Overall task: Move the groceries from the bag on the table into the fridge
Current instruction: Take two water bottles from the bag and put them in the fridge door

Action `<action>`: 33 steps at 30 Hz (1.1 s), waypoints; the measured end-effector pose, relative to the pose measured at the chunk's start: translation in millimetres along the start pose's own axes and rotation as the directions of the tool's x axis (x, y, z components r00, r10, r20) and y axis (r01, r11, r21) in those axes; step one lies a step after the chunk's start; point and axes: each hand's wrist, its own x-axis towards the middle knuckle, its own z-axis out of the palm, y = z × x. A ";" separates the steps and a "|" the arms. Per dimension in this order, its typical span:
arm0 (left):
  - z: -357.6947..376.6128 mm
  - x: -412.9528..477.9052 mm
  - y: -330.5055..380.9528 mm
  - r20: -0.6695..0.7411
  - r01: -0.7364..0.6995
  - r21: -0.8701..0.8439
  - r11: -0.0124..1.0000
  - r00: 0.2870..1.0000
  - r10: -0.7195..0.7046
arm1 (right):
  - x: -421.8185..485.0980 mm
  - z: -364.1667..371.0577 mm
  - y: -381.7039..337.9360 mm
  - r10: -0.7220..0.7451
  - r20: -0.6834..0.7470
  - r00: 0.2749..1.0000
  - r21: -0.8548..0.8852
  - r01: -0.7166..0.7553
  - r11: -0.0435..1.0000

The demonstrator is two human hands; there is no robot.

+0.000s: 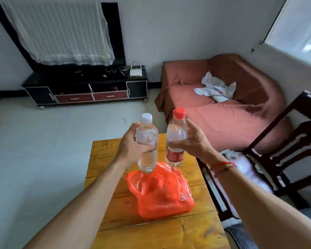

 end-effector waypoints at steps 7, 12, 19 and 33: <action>-48.9 -1.4 83.6 0.004 -0.159 -0.059 0.986 0.987 0.159 | -0.5 -41.4 -83.0 -0.106 -0.051 0.993 -0.036 0.104 0.994; -76.8 -11.0 136.5 -0.003 -0.260 -0.097 0.961 0.965 0.261 | -3.9 -59.7 -134.4 -0.159 -0.068 0.985 -0.025 0.158 0.987; -115.6 -24.9 195.9 -0.031 -0.363 -0.100 0.926 0.932 0.362 | -11.3 -81.3 -191.0 -0.197 -0.078 0.977 0.019 0.199 0.980; -152.2 -50.2 227.5 -0.123 -0.395 -0.041 0.918 0.913 0.388 | -23.7 -84.2 -249.7 -0.242 -0.026 0.970 0.085 0.243 0.966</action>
